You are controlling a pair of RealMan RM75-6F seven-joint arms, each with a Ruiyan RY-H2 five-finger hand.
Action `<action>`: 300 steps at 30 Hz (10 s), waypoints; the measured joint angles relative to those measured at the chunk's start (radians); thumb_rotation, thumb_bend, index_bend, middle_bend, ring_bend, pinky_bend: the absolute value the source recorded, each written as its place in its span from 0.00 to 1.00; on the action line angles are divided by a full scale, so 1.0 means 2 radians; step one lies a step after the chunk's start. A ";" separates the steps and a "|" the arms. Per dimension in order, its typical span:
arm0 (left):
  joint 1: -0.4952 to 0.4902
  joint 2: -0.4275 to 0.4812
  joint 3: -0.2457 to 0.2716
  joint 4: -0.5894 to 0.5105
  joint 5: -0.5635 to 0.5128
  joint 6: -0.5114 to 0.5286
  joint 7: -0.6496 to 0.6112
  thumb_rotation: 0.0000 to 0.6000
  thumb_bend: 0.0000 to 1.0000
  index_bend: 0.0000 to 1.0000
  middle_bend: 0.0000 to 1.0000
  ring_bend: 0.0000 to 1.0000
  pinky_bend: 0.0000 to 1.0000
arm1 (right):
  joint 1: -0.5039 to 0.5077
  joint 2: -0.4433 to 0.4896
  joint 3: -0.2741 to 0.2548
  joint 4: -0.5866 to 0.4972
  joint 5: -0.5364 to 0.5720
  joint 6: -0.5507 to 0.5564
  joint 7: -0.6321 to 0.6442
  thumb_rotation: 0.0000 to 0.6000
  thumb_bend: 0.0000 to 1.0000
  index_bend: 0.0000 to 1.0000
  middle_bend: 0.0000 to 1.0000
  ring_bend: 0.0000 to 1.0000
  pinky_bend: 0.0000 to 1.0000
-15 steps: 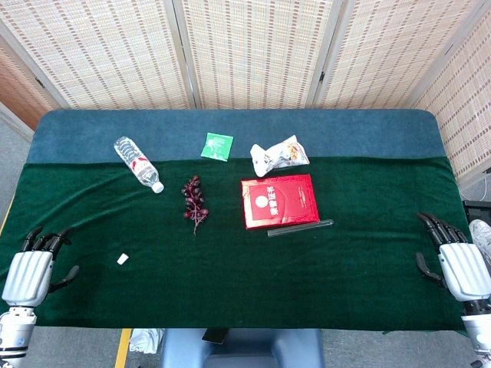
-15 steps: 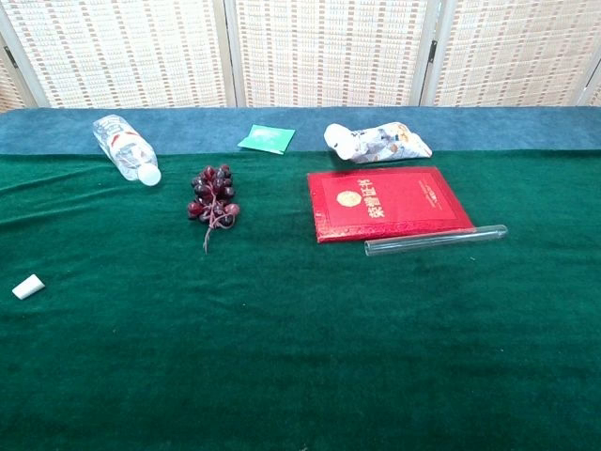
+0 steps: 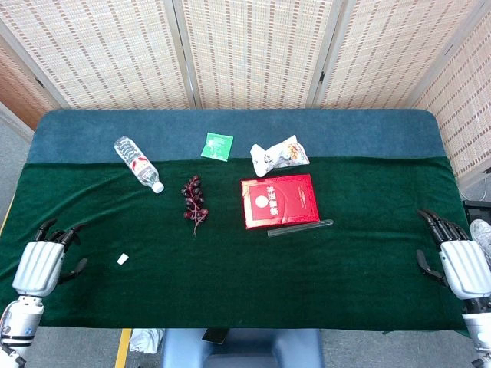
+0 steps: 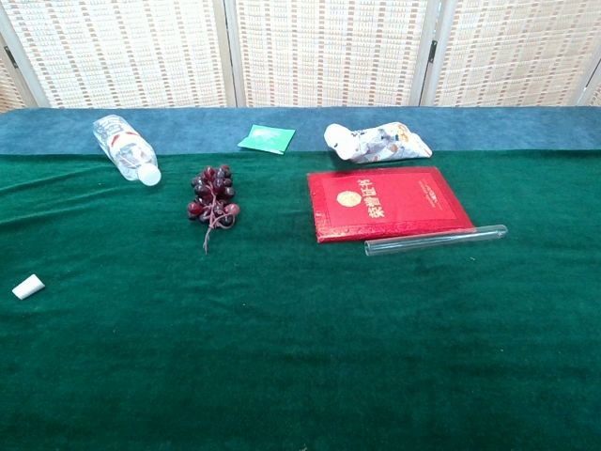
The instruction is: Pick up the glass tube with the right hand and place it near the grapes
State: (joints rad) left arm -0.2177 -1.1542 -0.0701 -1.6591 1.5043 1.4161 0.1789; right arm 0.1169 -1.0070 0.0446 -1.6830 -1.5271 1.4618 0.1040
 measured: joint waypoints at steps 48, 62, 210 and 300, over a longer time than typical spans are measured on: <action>-0.122 -0.044 0.042 0.045 -0.126 -0.248 0.088 1.00 0.74 0.37 1.00 0.89 0.79 | 0.008 -0.012 0.007 0.016 0.011 -0.025 0.017 1.00 0.56 0.01 0.13 0.18 0.19; -0.093 -0.021 0.060 0.030 -0.131 -0.218 0.068 1.00 0.74 0.37 1.00 0.89 0.79 | 0.006 -0.009 0.007 0.007 0.005 -0.019 0.012 1.00 0.56 0.00 0.13 0.19 0.19; -0.074 -0.021 0.025 0.039 -0.080 -0.172 -0.108 1.00 0.52 0.58 1.00 0.89 0.80 | 0.293 -0.278 0.053 0.179 0.181 -0.318 -0.235 1.00 0.40 0.41 0.98 1.00 0.98; -0.147 0.025 -0.045 -0.081 0.019 -0.137 -0.235 1.00 0.52 0.59 1.00 0.89 0.80 | 0.300 -0.290 0.087 0.037 0.150 -0.313 0.039 1.00 0.64 0.82 1.00 1.00 1.00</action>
State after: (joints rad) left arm -0.5116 -1.1034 -0.1599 -1.8205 1.5415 1.1426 -0.2909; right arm 0.7163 -1.5867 0.2184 -1.6093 -1.2276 0.8360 0.1825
